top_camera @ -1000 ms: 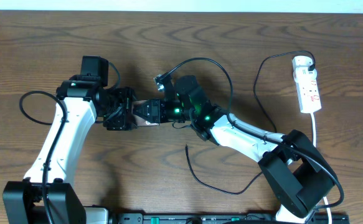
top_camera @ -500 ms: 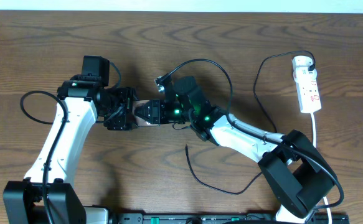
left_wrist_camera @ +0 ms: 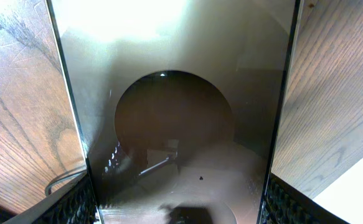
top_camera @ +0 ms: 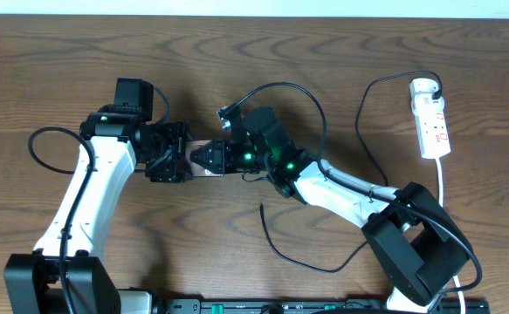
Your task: Plug charger to phone and switch on socket
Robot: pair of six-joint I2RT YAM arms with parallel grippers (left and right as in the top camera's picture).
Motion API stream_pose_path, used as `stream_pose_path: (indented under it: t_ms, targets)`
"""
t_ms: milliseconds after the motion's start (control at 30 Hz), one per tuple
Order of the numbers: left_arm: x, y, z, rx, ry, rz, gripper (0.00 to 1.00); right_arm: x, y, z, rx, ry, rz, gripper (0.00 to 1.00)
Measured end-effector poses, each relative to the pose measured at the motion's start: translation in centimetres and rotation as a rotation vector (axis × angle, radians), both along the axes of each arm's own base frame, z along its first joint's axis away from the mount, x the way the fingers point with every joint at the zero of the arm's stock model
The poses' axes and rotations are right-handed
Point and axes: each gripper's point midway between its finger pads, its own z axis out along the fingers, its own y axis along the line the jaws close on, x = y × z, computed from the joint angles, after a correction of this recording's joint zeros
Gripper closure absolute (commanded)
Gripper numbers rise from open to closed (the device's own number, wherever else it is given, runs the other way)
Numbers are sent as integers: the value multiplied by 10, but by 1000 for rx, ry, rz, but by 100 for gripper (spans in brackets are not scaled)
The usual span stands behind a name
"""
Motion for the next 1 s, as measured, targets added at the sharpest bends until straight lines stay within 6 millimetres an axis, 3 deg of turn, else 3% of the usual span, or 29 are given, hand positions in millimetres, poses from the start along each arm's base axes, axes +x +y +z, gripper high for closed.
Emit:
stream_pose_path:
  t_ms: [167, 367, 400, 533, 633, 767, 800, 1000]
  targets:
    - [0, 0, 0, 2, -3, -6, 93, 1, 0, -1, -4, 0, -4, 99]
    - [7, 0, 3, 1, -34, -8, 92, -7, 0, -10, -27, 19, 17, 99]
    - [9, 1, 4, 1, -44, -10, 87, -10, 0, -13, -31, 29, 26, 99]
    - [6, 1, 3, 4, -32, -14, 45, -10, 1, -16, -35, 29, 25, 99]
    - [4, -1, 3, 2, -31, -29, 30, -2, -3, -14, -29, 15, 4, 99]
    - [18, -3, 7, 8, -121, -97, 20, 13, -16, -16, -40, 0, -28, 99]
    - [23, -2, 9, 14, -160, -128, 13, 19, -21, -17, -46, -5, -39, 99]
    - [60, -8, 30, 42, -442, -333, 12, 60, -67, -25, -82, -4, -148, 99]
